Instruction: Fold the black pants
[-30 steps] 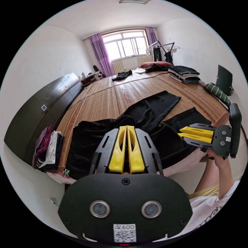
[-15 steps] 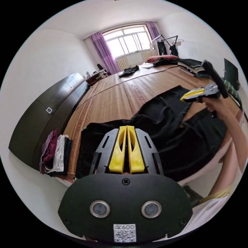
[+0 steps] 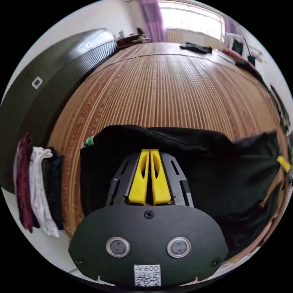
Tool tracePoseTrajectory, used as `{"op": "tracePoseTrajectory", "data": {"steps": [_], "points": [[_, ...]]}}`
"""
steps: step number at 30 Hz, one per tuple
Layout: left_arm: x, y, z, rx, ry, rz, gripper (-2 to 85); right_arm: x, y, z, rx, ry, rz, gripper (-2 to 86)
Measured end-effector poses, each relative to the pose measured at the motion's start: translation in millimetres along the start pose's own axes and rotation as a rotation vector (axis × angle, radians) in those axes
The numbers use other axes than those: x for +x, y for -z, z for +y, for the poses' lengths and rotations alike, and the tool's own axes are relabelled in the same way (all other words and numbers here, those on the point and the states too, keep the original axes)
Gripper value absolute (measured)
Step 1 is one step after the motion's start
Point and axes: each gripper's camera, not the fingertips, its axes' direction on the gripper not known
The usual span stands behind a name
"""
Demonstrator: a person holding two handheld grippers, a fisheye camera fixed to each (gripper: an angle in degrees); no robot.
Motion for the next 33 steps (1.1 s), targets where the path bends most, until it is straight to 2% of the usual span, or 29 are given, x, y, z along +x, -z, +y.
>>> {"op": "tracePoseTrajectory", "data": {"steps": [3, 4, 6, 8, 10, 12, 16, 22, 26, 29, 30, 32, 33], "points": [[-45.8, -3.8, -18.1, 0.007, 0.250, 0.275, 1.0, -6.7, 3.9, 0.5, -0.030, 0.007, 0.073, -0.9], [-55.8, 3.1, -17.4, 0.047, 0.273, 0.314, 1.0, -10.5, 5.6, 0.9, -0.061, 0.013, 0.101, -0.9], [-60.2, 26.5, -11.5, 0.138, 0.248, 0.232, 0.9, -11.8, 11.2, 2.2, -0.091, 0.034, 0.110, -0.8], [-54.9, 48.2, -6.0, 0.196, 0.137, 0.141, 0.9, -5.8, 22.5, 5.5, -0.045, -0.003, 0.150, -0.8], [-46.1, 55.3, -1.8, 0.111, -0.074, 0.151, 0.9, 7.9, 38.7, 10.7, 0.042, -0.078, 0.154, -0.8], [-50.9, 56.7, 9.0, 0.060, -0.127, 0.190, 0.9, 16.1, 45.4, 12.9, 0.047, -0.097, 0.056, -0.8], [-77.4, 76.7, 60.7, 0.086, -0.146, 0.183, 0.8, 6.7, 69.0, 40.6, 0.100, -0.059, -0.116, -0.4], [-127.2, 106.6, 159.3, 0.067, -0.153, 0.156, 0.8, 12.8, 102.8, 118.7, 0.106, -0.094, -0.199, 3.6], [-152.3, 118.4, 207.9, 0.078, -0.124, 0.168, 0.8, 29.8, 113.1, 165.3, 0.100, -0.150, -0.228, 0.2], [-167.2, 107.9, 227.8, 0.047, -0.078, 0.175, 0.8, 31.4, 92.1, 183.9, -0.002, -0.146, -0.166, -0.6], [-172.5, 103.4, 232.3, 0.053, -0.052, 0.194, 0.8, 27.9, 75.0, 187.7, -0.090, -0.135, -0.090, -0.7], [-175.7, 102.4, 236.8, 0.068, -0.039, 0.201, 0.8, 21.7, 73.1, 196.8, -0.053, -0.115, -0.006, -0.8], [-174.4, 103.4, 238.9, 0.066, -0.044, 0.182, 0.8, 18.5, 67.1, 199.6, -0.125, -0.106, 0.087, -0.8]]}}
